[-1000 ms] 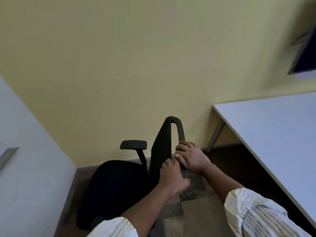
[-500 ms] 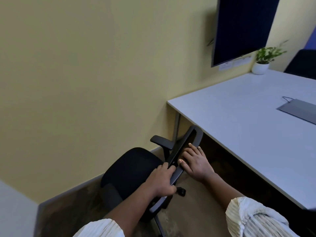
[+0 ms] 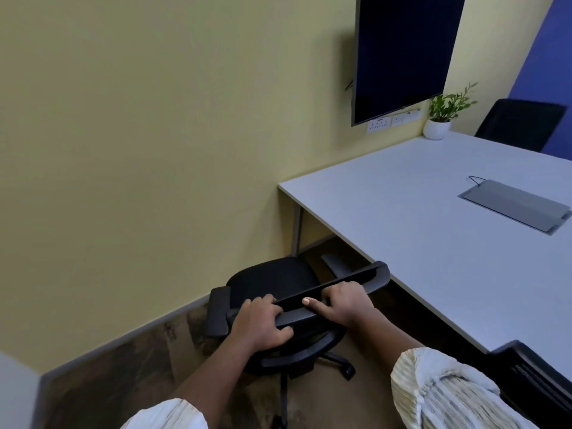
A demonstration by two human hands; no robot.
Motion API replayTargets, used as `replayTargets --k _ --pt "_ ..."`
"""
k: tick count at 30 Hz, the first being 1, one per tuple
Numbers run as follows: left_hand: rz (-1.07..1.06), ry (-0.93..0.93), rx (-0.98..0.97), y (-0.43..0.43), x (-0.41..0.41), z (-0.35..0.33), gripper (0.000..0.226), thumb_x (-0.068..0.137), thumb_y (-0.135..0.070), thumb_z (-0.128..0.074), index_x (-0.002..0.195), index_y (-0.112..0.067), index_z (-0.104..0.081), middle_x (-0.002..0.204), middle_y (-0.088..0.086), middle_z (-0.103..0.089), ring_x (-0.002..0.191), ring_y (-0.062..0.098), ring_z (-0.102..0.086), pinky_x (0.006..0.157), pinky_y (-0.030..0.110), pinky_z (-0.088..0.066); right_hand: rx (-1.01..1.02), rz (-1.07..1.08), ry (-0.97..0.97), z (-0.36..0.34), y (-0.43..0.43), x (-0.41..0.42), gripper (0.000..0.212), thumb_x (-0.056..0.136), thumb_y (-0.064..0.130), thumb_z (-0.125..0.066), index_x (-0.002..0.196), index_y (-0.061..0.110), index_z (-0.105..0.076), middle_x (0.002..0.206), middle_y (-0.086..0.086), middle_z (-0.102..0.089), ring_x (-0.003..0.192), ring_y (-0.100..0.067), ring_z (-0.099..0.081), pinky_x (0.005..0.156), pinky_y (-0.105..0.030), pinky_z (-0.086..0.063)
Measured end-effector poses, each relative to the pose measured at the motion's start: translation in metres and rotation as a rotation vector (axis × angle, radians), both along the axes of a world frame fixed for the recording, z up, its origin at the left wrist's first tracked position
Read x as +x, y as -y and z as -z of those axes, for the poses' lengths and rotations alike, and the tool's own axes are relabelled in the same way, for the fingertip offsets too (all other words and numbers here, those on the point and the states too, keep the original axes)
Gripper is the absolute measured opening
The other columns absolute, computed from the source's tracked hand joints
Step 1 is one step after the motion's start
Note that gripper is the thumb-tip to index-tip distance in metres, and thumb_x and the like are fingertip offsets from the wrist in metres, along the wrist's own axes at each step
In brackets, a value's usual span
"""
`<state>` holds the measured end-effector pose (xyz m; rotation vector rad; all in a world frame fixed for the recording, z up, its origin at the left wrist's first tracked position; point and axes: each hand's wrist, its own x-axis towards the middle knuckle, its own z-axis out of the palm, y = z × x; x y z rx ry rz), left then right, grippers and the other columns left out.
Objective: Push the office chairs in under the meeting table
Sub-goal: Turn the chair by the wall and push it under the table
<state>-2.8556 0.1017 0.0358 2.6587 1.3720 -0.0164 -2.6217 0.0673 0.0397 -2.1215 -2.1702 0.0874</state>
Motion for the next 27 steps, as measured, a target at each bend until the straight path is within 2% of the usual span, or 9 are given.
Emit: replayTargets --k 3,5,8,10,14,20,25,27 --pt "0.002 0.001 0.078 0.004 0.013 -0.003 0.079 0.074 -0.085 -0.037 0.111 -0.025 -0.072 0.116 -0.007 -0.057 0.102 0.017 -0.054 0.092 0.037 -0.040 -0.041 -0.012 -0.008 -0.007 0.007 0.016 0.093 0.078 0.096 -0.012 0.066 0.019 -0.063 0.061 0.002 -0.062 0.054 -0.014 -0.057 0.060 -0.037 -0.051" --pt "0.028 0.021 0.111 0.007 0.020 -0.005 0.082 0.073 -0.091 -0.034 0.104 -0.024 -0.071 0.113 -0.008 -0.056 0.097 0.016 -0.054 0.091 0.037 -0.041 -0.033 -0.002 -0.008 -0.007 0.014 0.027 0.092 0.078 0.096 -0.012 0.063 0.019 -0.061 0.059 0.002 -0.061 0.053 -0.013 -0.056 0.056 -0.036 -0.048" --pt "0.061 0.109 0.171 0.011 0.031 -0.002 0.075 0.072 -0.097 -0.033 0.084 -0.026 -0.055 0.094 -0.009 -0.049 0.079 0.014 -0.047 0.081 0.036 -0.043 0.021 0.025 0.015 -0.003 0.029 0.040 0.089 0.079 0.093 -0.012 0.059 0.019 -0.057 0.055 0.002 -0.057 0.051 -0.012 -0.053 0.050 -0.033 -0.038" --pt "0.071 0.152 0.195 0.012 0.037 -0.002 0.072 0.072 -0.097 -0.034 0.080 -0.027 -0.044 0.088 -0.009 -0.044 0.073 0.014 -0.043 0.075 0.034 -0.041 0.057 0.034 0.009 0.000 0.036 0.044 0.085 0.081 0.091 -0.014 0.058 0.020 -0.054 0.054 0.003 -0.055 0.051 -0.012 -0.052 0.048 -0.032 -0.033" --pt "0.107 0.225 0.207 -0.007 0.048 -0.002 0.067 0.077 -0.093 -0.037 0.082 -0.026 -0.040 0.084 -0.008 -0.042 0.071 0.014 -0.042 0.072 0.036 -0.041 0.082 0.111 -0.003 0.001 0.032 0.049 0.084 0.082 0.090 -0.015 0.060 0.020 -0.056 0.055 0.003 -0.056 0.053 -0.013 -0.053 0.053 -0.033 -0.040" --pt "0.149 0.288 0.269 -0.067 0.043 0.004 0.059 0.082 -0.086 -0.033 0.085 -0.027 -0.038 0.082 -0.008 -0.042 0.072 0.015 -0.039 0.070 0.036 -0.038 0.146 0.258 -0.050 0.010 0.015 0.028 0.076 0.087 0.085 -0.019 0.066 0.022 -0.056 0.058 0.005 -0.056 0.054 -0.014 -0.054 0.052 -0.032 -0.042" --pt "0.230 0.235 0.322 -0.135 0.054 0.021 0.061 0.093 -0.077 -0.021 0.103 -0.023 -0.049 0.094 -0.003 -0.053 0.085 0.022 -0.051 0.078 0.038 -0.039 0.302 0.290 -0.102 0.029 -0.009 0.016 0.052 0.094 0.075 -0.031 0.096 0.027 -0.051 0.094 0.005 -0.049 0.077 -0.015 -0.050 0.053 -0.032 -0.044" --pt "0.226 0.195 0.308 -0.186 0.056 0.026 0.066 0.096 -0.072 -0.017 0.112 -0.020 -0.054 0.101 0.000 -0.059 0.092 0.026 -0.055 0.083 0.041 -0.041 0.335 0.344 -0.064 0.028 -0.044 0.008 0.050 0.094 0.072 -0.035 0.105 0.027 -0.052 0.102 0.003 -0.047 0.086 -0.017 -0.048 0.061 -0.032 -0.046"
